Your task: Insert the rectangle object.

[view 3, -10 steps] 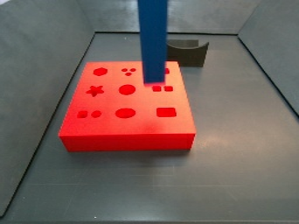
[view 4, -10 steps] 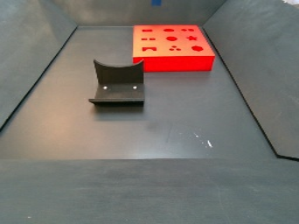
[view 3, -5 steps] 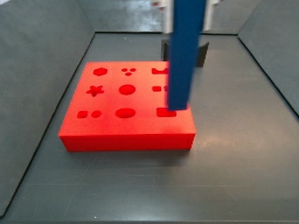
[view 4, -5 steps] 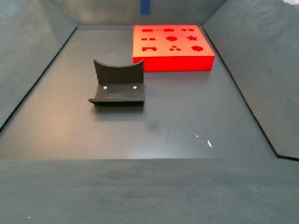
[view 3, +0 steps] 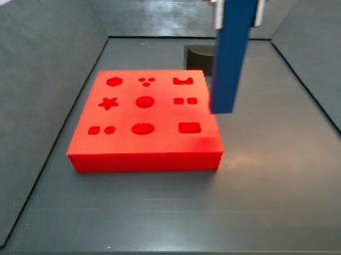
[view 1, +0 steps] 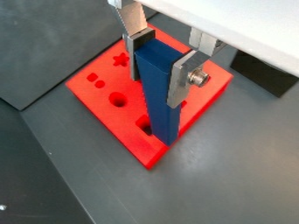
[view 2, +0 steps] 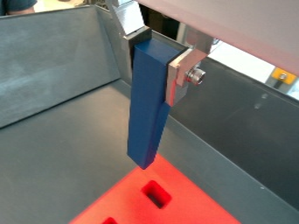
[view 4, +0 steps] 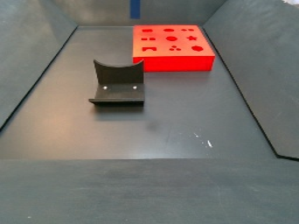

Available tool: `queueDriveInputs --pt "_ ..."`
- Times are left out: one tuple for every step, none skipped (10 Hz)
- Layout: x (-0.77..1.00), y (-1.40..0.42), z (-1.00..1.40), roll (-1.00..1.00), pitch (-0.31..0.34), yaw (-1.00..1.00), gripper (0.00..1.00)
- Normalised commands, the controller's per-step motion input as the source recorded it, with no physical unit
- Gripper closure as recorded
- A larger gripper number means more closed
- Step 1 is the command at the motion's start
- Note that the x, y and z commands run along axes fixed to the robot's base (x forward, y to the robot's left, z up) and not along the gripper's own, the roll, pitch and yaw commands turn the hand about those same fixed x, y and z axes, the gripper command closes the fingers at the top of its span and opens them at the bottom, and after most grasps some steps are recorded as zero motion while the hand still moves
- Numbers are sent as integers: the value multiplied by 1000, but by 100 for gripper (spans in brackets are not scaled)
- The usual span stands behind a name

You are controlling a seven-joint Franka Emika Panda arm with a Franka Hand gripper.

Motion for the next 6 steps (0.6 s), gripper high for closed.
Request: queueDriveInputs --pt "60 69 -6 -53 0 -3 100" --pt "0 86 -40 -20 0 0 100" --pt "-211 100 -177 0 0 -49 100" --pt "-389 80 -180 0 -9 -80 100" --pt "-149 0 -20 0 -30 0 100" --pt "0 0 -37 -44 -40 0 100"
